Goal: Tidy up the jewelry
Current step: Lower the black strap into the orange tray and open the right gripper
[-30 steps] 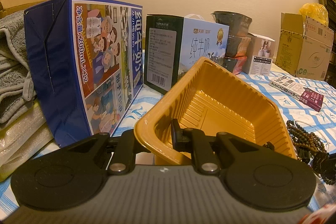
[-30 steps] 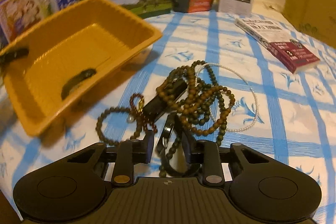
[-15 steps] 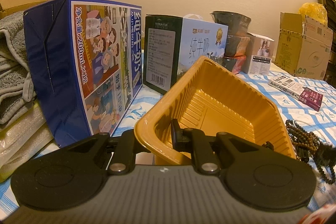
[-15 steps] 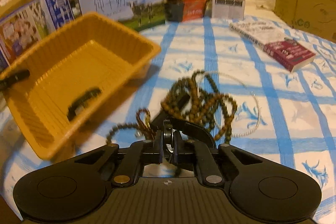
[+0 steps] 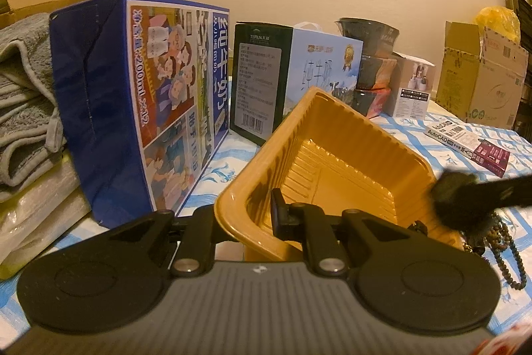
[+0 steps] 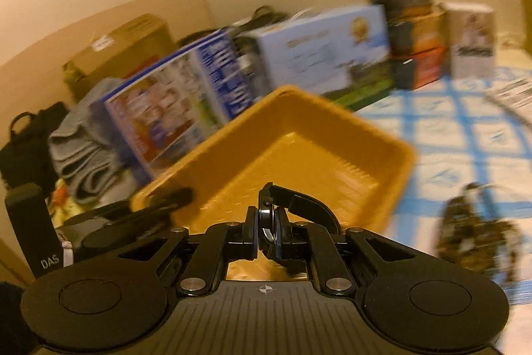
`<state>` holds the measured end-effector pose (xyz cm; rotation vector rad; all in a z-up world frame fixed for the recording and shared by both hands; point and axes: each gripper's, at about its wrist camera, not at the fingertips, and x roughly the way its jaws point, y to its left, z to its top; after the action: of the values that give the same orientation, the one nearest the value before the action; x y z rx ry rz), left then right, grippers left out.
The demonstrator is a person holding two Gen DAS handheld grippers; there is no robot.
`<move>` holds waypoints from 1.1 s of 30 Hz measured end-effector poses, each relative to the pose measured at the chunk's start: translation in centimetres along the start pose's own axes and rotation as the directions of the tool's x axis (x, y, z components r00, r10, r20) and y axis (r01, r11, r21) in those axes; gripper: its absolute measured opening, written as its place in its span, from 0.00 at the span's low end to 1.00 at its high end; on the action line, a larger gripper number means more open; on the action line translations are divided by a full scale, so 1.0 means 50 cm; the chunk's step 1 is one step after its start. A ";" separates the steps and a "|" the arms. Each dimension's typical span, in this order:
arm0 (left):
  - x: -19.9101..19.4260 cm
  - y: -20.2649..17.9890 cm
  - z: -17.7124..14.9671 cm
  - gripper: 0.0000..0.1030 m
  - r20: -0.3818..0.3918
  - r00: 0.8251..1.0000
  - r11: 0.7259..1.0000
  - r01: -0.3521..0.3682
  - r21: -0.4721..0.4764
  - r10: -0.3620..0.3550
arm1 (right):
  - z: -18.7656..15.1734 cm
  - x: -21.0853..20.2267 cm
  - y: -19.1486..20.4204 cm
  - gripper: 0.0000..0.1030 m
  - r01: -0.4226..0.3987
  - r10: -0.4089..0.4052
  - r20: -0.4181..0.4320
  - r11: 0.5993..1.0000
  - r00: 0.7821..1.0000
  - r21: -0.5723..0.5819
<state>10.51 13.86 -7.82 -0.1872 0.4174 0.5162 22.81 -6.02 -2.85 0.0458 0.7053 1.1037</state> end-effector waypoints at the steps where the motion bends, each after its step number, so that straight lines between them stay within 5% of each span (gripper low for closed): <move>1: -0.004 0.002 0.000 0.12 0.003 1.000 1.000 -0.001 0.001 0.001 | -0.005 0.021 0.009 0.09 -0.017 0.017 -0.017 1.000 1.000 0.011; 11: -0.033 0.038 -0.016 0.09 -0.033 0.999 1.000 -0.010 -0.026 0.009 | -0.061 0.150 0.058 0.09 -0.058 0.065 -0.131 0.997 0.989 0.057; 19: -0.033 0.052 -0.020 0.09 -0.055 0.998 0.999 -0.009 -0.054 0.006 | -0.055 0.083 0.055 0.29 -0.049 0.052 -0.042 0.996 0.998 0.073; 26: -0.036 0.050 -0.016 0.08 -0.050 0.999 0.999 -0.006 -0.052 0.003 | -0.085 -0.038 -0.011 0.33 0.125 -0.127 0.010 0.986 0.992 0.111; 33: -0.044 0.048 -0.013 0.08 -0.046 0.999 0.999 -0.013 -0.045 0.011 | -0.122 -0.065 -0.129 0.33 0.385 -0.371 -0.105 0.901 0.923 0.198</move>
<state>7.32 14.79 -7.62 -0.2402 0.4522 0.5344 23.82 -13.59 -8.39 0.0554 0.8505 0.6543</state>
